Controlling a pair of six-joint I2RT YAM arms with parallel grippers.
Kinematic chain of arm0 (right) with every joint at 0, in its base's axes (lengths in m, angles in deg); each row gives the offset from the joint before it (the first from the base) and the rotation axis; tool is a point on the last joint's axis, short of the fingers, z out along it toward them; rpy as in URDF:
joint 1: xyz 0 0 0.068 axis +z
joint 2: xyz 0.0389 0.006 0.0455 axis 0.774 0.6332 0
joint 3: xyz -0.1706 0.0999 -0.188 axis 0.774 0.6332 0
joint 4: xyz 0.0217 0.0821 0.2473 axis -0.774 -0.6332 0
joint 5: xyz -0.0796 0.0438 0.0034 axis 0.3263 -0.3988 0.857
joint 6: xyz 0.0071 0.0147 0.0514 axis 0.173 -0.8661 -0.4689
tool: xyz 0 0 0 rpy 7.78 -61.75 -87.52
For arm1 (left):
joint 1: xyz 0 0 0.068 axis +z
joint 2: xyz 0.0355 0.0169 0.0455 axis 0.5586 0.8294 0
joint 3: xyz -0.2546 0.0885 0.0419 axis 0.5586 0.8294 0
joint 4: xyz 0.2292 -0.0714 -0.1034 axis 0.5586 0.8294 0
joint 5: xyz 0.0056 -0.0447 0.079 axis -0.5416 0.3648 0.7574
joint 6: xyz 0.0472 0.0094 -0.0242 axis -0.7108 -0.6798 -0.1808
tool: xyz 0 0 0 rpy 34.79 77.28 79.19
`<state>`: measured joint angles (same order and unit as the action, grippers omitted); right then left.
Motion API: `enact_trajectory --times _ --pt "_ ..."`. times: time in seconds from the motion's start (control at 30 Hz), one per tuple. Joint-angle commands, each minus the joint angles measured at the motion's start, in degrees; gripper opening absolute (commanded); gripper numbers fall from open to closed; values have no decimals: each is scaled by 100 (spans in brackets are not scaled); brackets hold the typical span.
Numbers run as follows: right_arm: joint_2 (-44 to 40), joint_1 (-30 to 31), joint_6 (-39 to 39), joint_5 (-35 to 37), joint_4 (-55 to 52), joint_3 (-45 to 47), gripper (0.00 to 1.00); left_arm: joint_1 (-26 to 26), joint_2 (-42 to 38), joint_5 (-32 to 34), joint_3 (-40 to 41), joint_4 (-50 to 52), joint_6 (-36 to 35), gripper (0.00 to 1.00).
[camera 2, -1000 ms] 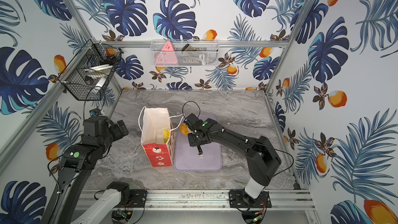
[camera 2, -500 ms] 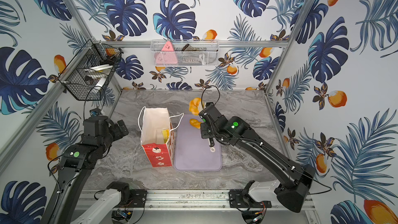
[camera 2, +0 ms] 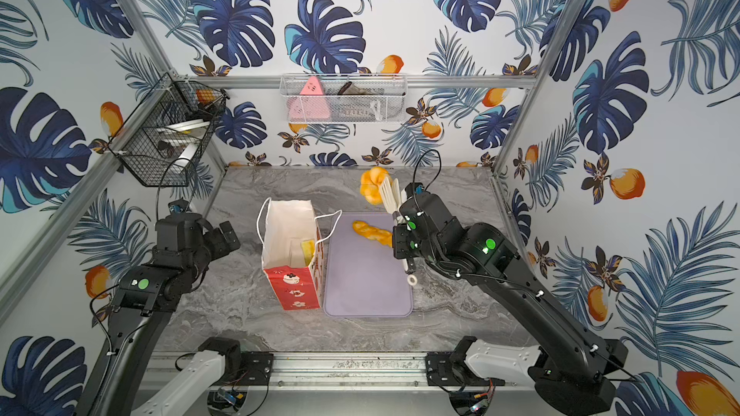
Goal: Pack bread into a paper bag
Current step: Place the fake bread in the paper bag.
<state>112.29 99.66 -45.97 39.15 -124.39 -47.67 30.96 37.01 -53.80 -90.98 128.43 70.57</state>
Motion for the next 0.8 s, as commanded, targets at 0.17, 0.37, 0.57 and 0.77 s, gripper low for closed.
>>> enact_trajectory --times 0.17,0.37,0.57,0.77 --pt "629 744 278 113 184 -1044 0 10 -32 -17 -39 -99 -83 99" --pt "1503 1708 435 556 -4 -2136 0 10 -88 6 -51 -62 -83 99" --pt "1671 1900 298 249 255 -1702 0 10 -183 43 -35 -8 -99 99" --pt "1896 2215 230 166 251 -1455 0 8 -181 28 -34 -9 -84 99"
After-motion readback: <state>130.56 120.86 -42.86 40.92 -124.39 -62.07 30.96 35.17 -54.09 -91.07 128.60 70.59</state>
